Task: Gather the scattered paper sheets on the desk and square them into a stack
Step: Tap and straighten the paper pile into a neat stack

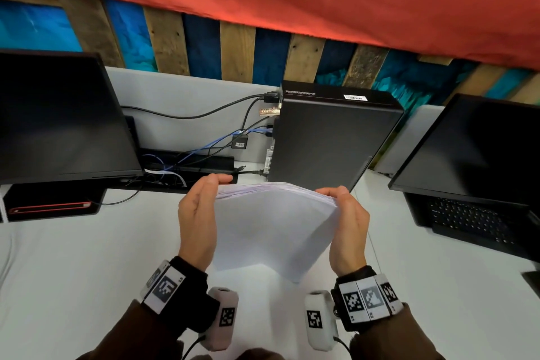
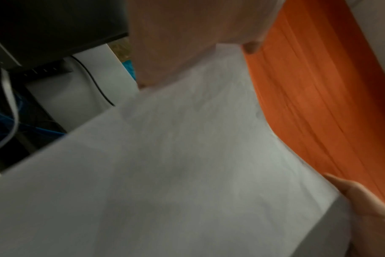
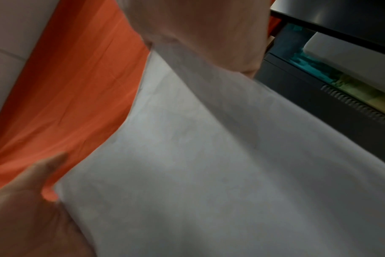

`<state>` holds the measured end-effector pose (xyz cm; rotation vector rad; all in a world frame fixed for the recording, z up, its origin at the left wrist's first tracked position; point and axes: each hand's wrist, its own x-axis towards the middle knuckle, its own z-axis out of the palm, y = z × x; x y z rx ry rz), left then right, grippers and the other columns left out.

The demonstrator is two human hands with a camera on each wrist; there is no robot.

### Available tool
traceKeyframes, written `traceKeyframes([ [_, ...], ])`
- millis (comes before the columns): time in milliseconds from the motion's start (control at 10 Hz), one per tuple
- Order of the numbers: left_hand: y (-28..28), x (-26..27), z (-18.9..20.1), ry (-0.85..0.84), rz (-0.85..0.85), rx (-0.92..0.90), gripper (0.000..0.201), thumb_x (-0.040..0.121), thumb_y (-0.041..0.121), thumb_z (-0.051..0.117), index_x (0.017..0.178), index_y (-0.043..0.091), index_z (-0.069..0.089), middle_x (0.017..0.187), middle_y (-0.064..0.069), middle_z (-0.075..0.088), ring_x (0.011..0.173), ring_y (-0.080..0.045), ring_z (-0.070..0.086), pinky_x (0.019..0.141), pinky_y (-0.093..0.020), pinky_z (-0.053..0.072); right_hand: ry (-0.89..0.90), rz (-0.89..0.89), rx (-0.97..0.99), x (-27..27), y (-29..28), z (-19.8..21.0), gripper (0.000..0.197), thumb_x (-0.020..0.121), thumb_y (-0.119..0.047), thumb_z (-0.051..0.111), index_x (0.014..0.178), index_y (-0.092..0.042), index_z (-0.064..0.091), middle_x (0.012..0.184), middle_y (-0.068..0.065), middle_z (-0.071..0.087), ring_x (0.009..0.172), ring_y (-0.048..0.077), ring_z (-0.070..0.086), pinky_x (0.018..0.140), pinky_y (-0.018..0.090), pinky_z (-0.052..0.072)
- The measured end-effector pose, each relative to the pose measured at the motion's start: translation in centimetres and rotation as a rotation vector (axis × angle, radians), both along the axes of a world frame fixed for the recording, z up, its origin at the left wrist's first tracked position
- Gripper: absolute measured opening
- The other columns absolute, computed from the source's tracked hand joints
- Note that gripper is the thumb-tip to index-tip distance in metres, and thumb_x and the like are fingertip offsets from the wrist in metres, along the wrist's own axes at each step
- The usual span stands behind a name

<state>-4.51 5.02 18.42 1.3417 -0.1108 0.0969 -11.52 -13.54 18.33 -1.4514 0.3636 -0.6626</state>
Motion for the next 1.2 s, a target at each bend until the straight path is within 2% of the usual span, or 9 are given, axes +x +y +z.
traceKeyframes([
  [100, 1.9, 0.5, -3.8, -0.006, -0.216, 0.056, 0.048, 0.071, 0.035, 0.063, 0.116, 0.018, 0.057, 0.101, 0.011, 0.072, 0.090, 0.001, 0.066, 0.079, -0.018, 0.053, -0.023, 0.046, -0.031, -0.7, -1.0, -2.2, 0.032, 0.075, -0.037, 0.059, 0.087, -0.009, 0.069, 0.083, -0.006, 0.072, 0.077, 0.007, 0.065, 0.066, 0.018, 0.050],
  [200, 2.8, 0.3, -7.7, 0.043, -0.233, 0.349, 0.035, 0.076, 0.029, 0.069, 0.109, 0.027, 0.059, 0.099, 0.029, 0.070, 0.094, 0.005, 0.066, 0.086, -0.018, 0.052, 0.122, 0.067, -0.085, -1.8, -1.6, -6.4, 0.021, 0.075, -0.022, 0.076, 0.093, -0.020, 0.067, 0.087, -0.017, 0.075, 0.083, 0.009, 0.069, 0.070, 0.020, 0.052],
  [300, 2.8, -0.3, -11.3, 0.107, -0.103, 0.603, 0.010, 0.089, 0.010, 0.059, 0.085, 0.007, 0.068, 0.085, 0.000, 0.078, 0.082, -0.014, 0.066, 0.064, -0.002, 0.042, 0.386, 0.063, -0.222, -3.1, -1.3, -12.2, 0.010, 0.079, -0.033, 0.072, 0.082, -0.028, 0.065, 0.075, -0.014, 0.073, 0.081, 0.022, 0.068, 0.063, 0.011, 0.047],
  [400, 3.0, 0.1, -11.0, 0.048, -0.029, 0.617, 0.015, 0.091, 0.014, 0.056, 0.081, 0.011, 0.067, 0.080, -0.020, 0.073, 0.069, -0.003, 0.063, 0.060, -0.010, 0.041, 0.408, 0.057, -0.278, -2.1, -0.8, -13.1, 0.026, 0.078, -0.042, 0.068, 0.078, -0.017, 0.065, 0.070, 0.004, 0.071, 0.072, 0.024, 0.061, 0.058, 0.015, 0.044],
  [500, 6.1, 2.5, -8.3, -0.026, 0.114, 0.679, 0.018, 0.092, 0.016, 0.054, 0.098, 0.002, 0.062, 0.082, -0.005, 0.068, 0.063, 0.004, 0.056, 0.061, -0.014, 0.038, 0.399, 0.159, -0.311, 1.5, 1.6, -11.3, 0.009, 0.084, -0.014, 0.066, 0.084, -0.005, 0.064, 0.074, 0.021, 0.068, 0.066, 0.028, 0.059, 0.063, 0.028, 0.048],
  [600, 9.3, 4.1, -7.1, 0.009, 0.173, 0.767, 0.017, 0.093, 0.014, 0.052, 0.100, 0.001, 0.060, 0.081, -0.005, 0.065, 0.069, -0.013, 0.056, 0.063, -0.019, 0.036, 0.394, 0.286, -0.284, 3.8, 4.6, -10.8, 0.004, 0.084, -0.009, 0.065, 0.088, -0.009, 0.065, 0.077, 0.014, 0.071, 0.065, 0.020, 0.062, 0.067, 0.030, 0.052],
  [800, 17.1, 5.5, -12.0, 0.331, 0.150, 0.968, 0.022, 0.094, 0.017, 0.048, 0.102, 0.001, 0.059, 0.085, -0.016, 0.067, 0.086, -0.035, 0.062, 0.070, -0.029, 0.038, 0.602, 0.489, -0.267, 6.5, 12.5, -14.4, 0.012, 0.084, -0.005, 0.059, 0.081, -0.017, 0.062, 0.065, -0.010, 0.055, 0.052, -0.004, 0.052, 0.050, 0.007, 0.040],
  [900, 19.2, 5.9, -15.7, 0.462, 0.102, 1.062, 0.028, 0.094, 0.018, 0.049, 0.111, -0.003, 0.059, 0.103, -0.026, 0.068, 0.101, -0.041, 0.061, 0.081, -0.037, 0.044, 0.751, 0.563, -0.271, 7.4, 15.2, -16.9, 0.014, 0.085, -0.009, 0.054, 0.092, -0.015, 0.064, 0.088, 0.001, 0.068, 0.079, 0.014, 0.063, 0.064, 0.013, 0.047],
  [1200, 20.2, 6.9, -19.3, 0.687, 0.158, 1.128, 0.048, 0.090, 0.023, 0.055, 0.134, 0.006, 0.044, 0.135, -0.020, 0.052, 0.122, -0.039, 0.047, 0.101, -0.046, 0.040, 1.015, 0.635, -0.428, 8.2, 16.2, -18.3, 0.034, 0.088, -0.035, 0.056, 0.107, -0.007, 0.061, 0.114, 0.009, 0.067, 0.102, 0.024, 0.062, 0.087, 0.026, 0.048],
])
